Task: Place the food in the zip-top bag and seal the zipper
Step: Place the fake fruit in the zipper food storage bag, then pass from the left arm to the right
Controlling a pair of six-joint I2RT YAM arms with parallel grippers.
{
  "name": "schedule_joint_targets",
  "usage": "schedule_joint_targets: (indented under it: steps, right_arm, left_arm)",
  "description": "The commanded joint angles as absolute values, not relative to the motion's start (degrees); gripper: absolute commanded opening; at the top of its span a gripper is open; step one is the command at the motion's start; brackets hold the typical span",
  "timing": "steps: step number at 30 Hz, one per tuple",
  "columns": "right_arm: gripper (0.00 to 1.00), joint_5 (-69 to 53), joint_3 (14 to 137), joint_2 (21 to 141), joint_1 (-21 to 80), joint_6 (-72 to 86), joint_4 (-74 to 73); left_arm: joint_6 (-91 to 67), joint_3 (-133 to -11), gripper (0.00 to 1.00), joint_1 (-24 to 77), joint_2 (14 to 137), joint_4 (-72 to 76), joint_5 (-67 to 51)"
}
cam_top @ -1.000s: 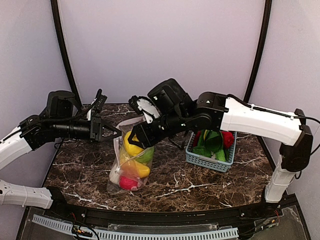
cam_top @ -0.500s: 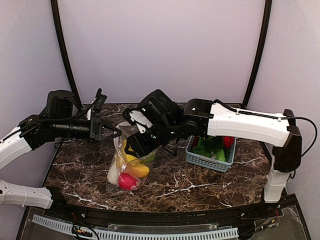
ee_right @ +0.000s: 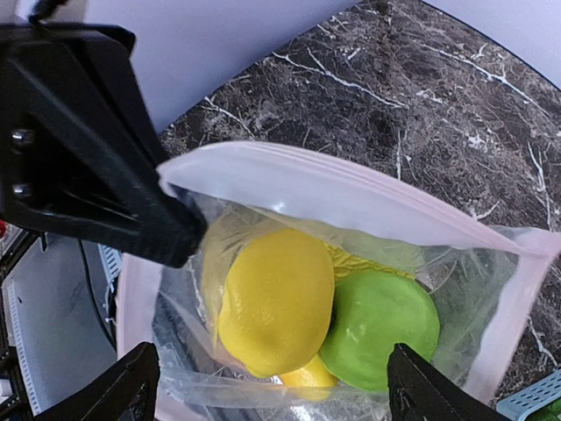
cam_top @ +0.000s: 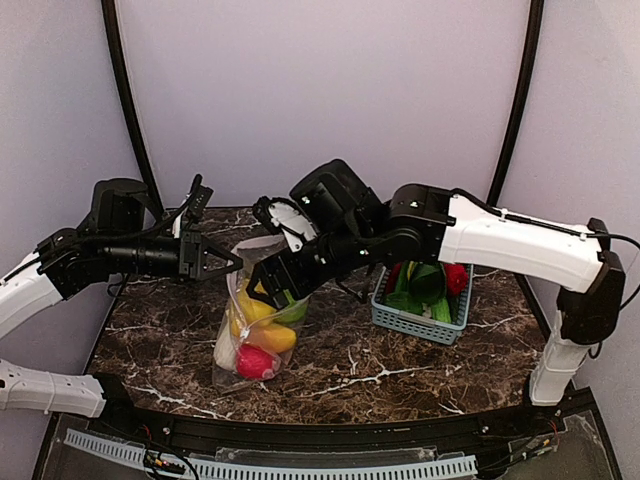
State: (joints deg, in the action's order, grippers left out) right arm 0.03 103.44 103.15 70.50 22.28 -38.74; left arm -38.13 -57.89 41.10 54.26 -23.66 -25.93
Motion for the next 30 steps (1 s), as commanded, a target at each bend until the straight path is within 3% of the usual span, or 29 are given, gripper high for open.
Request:
schedule_joint_targets:
  steps: [1,9,27,30]
  right_arm:
    - [0.89,0.26,102.86,97.31,71.1,21.97,-35.93]
    - [0.91,4.42,100.8,90.35,69.82,23.14,-35.72]
    - [0.56,3.2,99.63,97.36,64.3,25.04,-40.2]
    - [0.45,3.14,100.09,98.42,63.92,24.79,-40.44]
  left_arm:
    - [-37.44,-59.35,0.01,41.24,53.09,-24.05,-26.03]
    - [-37.49,-59.06,0.01,41.26,52.93,-24.19,-25.82]
    - [-37.03,-59.56,0.01,41.23,52.84,-25.45,-25.58]
    - [-36.9,-59.65,0.01,41.25,52.91,-25.65,-25.45]
